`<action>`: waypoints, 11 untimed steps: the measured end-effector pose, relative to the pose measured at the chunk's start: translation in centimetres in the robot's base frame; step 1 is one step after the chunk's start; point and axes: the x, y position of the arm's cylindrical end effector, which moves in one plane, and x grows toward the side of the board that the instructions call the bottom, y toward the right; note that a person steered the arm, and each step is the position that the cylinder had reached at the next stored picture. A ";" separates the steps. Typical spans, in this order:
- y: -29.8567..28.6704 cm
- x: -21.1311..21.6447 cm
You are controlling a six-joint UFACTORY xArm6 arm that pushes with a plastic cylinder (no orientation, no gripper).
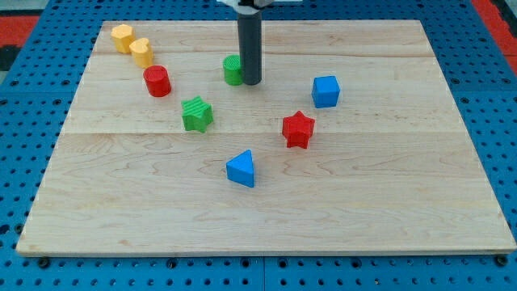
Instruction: Push green circle into green star
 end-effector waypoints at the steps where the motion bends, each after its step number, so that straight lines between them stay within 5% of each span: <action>1: -1.0 -4.8; 4: -3.3 -6.8; 10: -8.5 -3.6; 11: -8.8 1.7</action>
